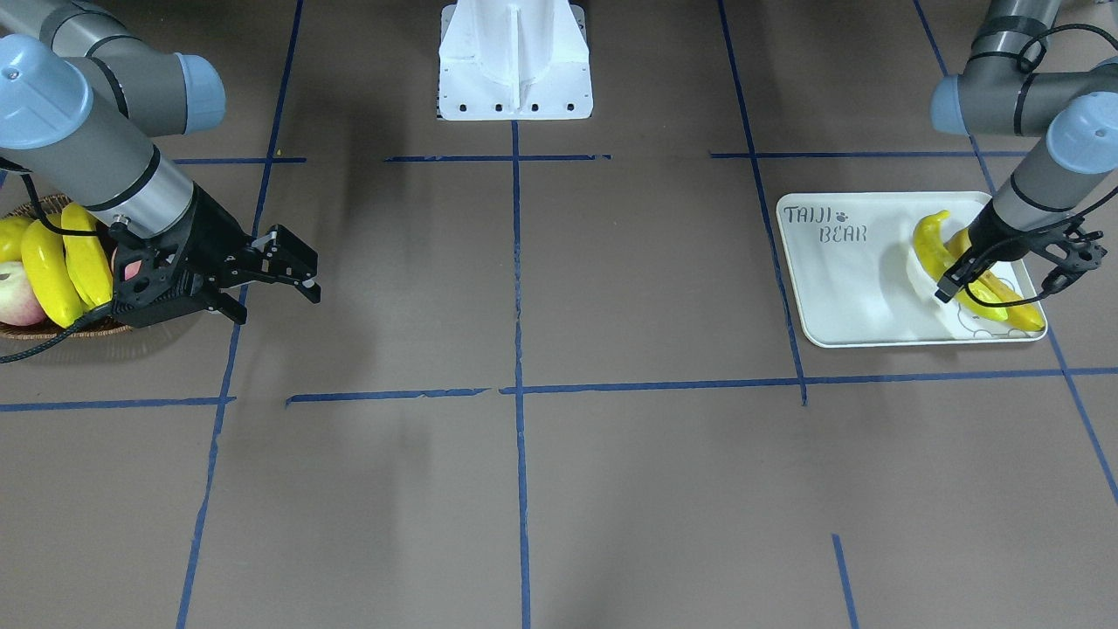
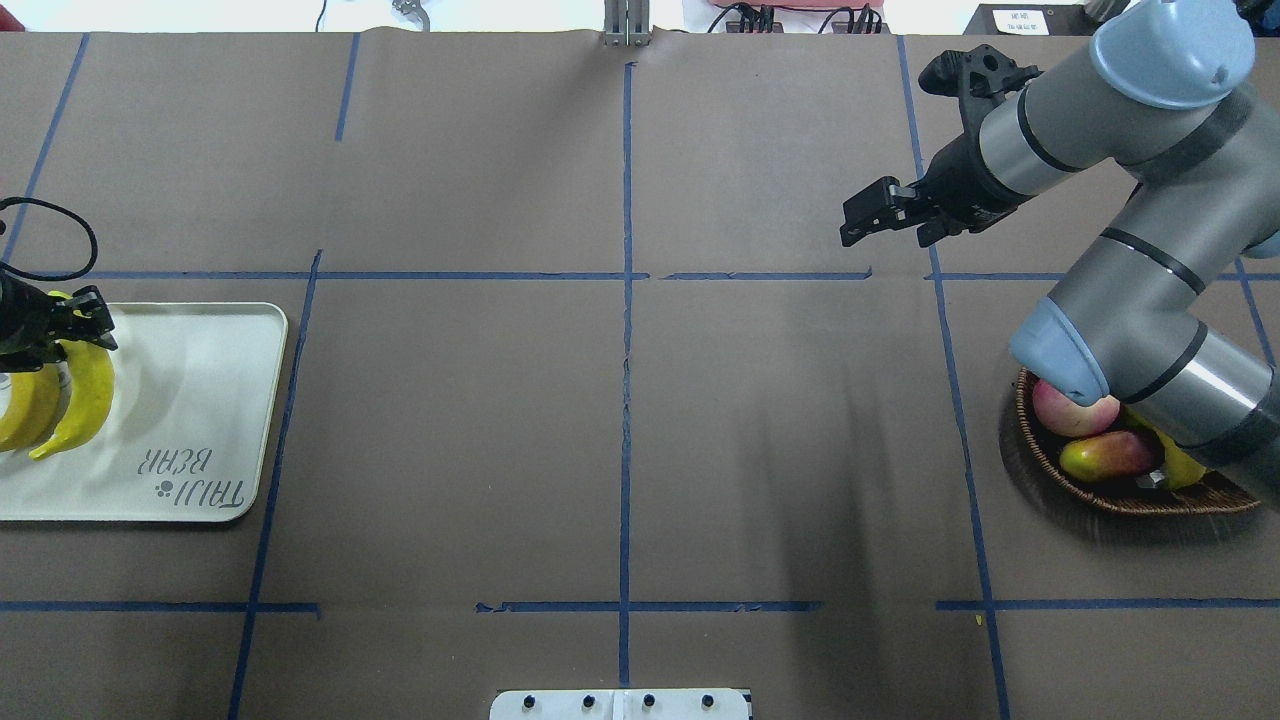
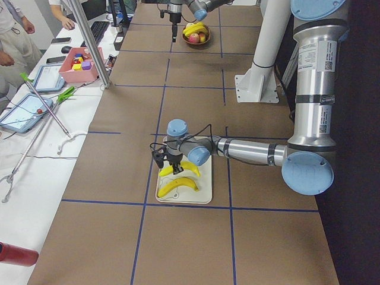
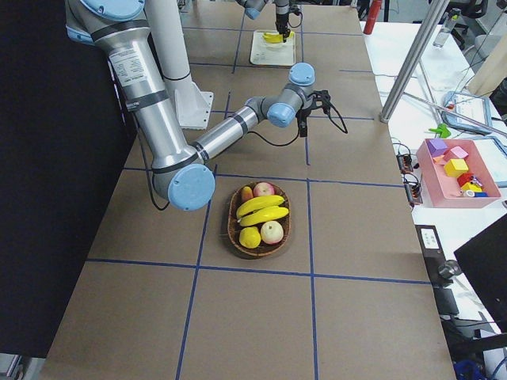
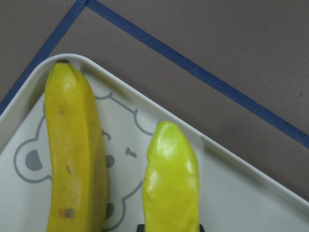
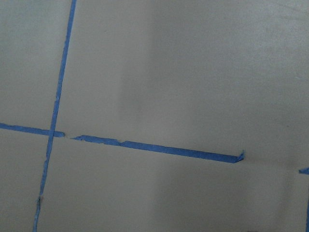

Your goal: Transfer all bananas from basket to plate

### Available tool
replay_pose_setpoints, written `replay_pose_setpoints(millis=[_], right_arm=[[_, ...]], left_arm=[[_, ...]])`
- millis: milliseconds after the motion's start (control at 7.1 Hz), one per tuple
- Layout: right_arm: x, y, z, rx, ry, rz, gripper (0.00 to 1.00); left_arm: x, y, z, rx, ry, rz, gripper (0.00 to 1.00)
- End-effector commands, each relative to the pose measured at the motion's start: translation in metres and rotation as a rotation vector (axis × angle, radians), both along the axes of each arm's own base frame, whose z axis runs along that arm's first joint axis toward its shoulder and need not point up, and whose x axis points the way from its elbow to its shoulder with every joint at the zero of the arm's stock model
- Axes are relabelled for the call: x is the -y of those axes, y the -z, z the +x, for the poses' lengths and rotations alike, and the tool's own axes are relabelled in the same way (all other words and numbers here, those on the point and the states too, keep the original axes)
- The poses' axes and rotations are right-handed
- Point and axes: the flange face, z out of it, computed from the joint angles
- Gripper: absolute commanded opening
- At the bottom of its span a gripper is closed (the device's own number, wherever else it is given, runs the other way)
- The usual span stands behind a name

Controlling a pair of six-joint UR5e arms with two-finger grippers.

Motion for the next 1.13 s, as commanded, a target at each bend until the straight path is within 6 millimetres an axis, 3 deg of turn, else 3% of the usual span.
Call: replay_pose_setpoints(millis=[0,141,282,422,563,704,985], right_arm=[[0.000,-0.010,0.008,-0.008,-0.008,-0.009,1.00],[-0.001,-0.021,0.012,-0.021,-0.014,-0.021,1.00],[-0.002,-0.033,0.022,-0.033,-0.027,-0.034,1.00],[-0.019,-0.055,0.038,-0.055,-0.026,-0.029,1.00],[-0.054,-0.080,0.066,-0.100,-0.002,0.040,1.00],[-0.090,-0.100,0.094,-0.139,0.029,0.087,1.00],[-0.127,-0.146,0.133,-0.300,0.032,0.174,1.00]], left_arm=[[0.009,0.005,-0.028,0.009,-0.039,0.078,1.00],[0.019,0.018,-0.047,-0.066,-0.076,0.086,1.00],[0.033,0.046,-0.055,-0.162,-0.086,0.097,1.00],[0.043,0.079,-0.054,-0.194,-0.084,0.146,1.00],[0.050,0.094,-0.051,-0.205,-0.082,0.168,1.00],[0.050,0.096,-0.050,-0.208,-0.082,0.171,1.00],[0.049,0.099,-0.048,-0.212,-0.088,0.177,1.00]])
